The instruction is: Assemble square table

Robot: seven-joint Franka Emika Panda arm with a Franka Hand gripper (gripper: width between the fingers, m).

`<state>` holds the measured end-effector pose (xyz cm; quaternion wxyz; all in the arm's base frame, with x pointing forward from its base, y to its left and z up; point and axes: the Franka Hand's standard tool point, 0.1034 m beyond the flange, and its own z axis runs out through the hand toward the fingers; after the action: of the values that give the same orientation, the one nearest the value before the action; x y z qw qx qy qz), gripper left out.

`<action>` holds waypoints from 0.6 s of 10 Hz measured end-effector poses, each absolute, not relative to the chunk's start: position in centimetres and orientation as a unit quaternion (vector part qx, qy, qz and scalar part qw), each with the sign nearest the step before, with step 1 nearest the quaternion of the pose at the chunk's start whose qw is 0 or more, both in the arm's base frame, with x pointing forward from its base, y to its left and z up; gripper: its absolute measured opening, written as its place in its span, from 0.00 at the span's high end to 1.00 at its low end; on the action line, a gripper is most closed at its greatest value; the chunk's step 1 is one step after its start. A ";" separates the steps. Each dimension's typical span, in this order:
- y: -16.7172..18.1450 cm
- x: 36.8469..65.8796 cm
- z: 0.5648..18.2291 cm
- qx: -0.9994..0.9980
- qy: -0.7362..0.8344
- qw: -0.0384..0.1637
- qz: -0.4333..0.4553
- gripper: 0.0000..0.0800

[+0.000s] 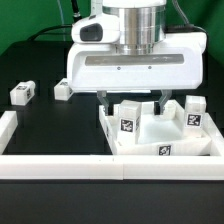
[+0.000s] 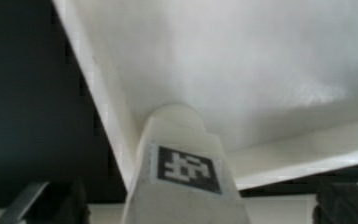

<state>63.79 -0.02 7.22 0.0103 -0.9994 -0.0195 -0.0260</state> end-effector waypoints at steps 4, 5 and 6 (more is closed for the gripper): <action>-0.1 63.7 7.2 -0.977 -0.211 -0.001 -0.019 0.19; 0.1 63.7 7.2 -0.972 -0.235 -0.001 -0.019 0.19; 0.0 63.7 7.2 -0.962 -0.274 -0.003 -0.019 0.19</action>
Offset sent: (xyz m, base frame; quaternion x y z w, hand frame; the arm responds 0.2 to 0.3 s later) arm -0.0006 0.0009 0.0017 -0.0110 -0.0026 -0.2146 0.9766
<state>63.68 0.00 7.19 -0.0026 -0.9617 -0.2735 -0.0187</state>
